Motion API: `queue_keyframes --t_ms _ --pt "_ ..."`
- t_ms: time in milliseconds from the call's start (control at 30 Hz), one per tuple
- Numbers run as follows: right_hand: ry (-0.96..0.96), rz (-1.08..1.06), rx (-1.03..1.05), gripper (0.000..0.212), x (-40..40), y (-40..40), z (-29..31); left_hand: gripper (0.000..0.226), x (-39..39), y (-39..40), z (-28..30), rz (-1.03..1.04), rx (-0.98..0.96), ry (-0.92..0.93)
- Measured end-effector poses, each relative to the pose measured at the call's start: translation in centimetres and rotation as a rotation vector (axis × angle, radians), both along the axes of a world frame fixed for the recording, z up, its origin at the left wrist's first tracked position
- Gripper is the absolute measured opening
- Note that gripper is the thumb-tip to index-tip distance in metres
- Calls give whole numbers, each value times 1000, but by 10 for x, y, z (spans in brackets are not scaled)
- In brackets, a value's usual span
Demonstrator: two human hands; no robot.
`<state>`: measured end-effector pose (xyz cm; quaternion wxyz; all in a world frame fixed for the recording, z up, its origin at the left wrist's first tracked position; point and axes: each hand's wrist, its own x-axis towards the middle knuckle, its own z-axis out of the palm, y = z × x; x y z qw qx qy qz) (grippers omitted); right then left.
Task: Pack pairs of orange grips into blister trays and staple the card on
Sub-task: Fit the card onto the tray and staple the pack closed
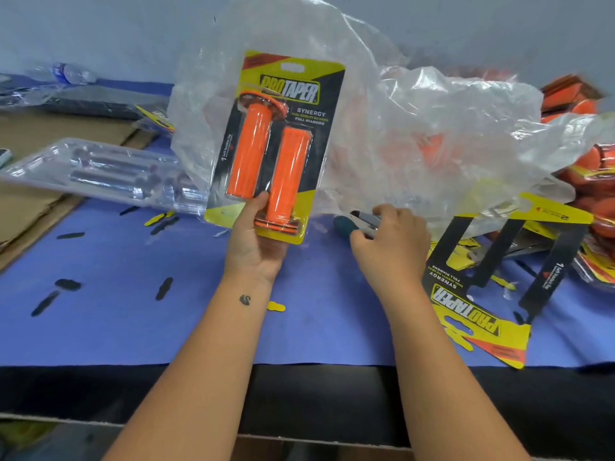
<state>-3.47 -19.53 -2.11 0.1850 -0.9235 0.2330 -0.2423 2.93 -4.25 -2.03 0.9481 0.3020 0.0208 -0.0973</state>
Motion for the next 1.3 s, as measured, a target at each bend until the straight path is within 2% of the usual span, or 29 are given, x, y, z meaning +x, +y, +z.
queue_keyframes --t_ms 67,133,200,267,333,500,567,667,733,800,933,1100,1200,1300 --pt "133 -7 -142 56 -2 2 -3 43 0 0 0 3 -40 -1" --pt "176 -27 -186 69 -2 6 -3 48 -1 1 1 0 -58 -9" --pt "198 -17 -156 80 -2 10 0 45 -1 2 2 1 -62 -7" --pt "192 53 -120 81 -4 9 1 34 -1 2 3 10 -67 8" --pt "190 186 62 77 -7 4 6 25 0 3 3 16 -51 15" --pt "54 535 877 43 -13 -6 26 19 5 10 4 30 -65 32" --pt "-21 700 1117 43 -14 -8 29 16 5 10 4 40 -58 45" --pt "-88 785 1282 53 -15 -10 31 33 4 9 3 45 2 21" --pt "-81 752 1283 54 -13 -9 33 49 2 9 4 32 16 -19" --pt "-78 745 1234 51 -11 -8 34 53 2 9 6 17 26 -50" --pt "-91 756 1135 59 -5 -4 41 52 1 9 6 -5 33 -76" --pt "-111 712 1016 43 5 0 50 51 2 8 5 -22 73 -81" --pt "-137 651 984 43 9 1 56 44 2 8 5 -16 125 -71" --pt "-73 634 886 44 9 3 60 36 2 6 4 -7 161 -64"
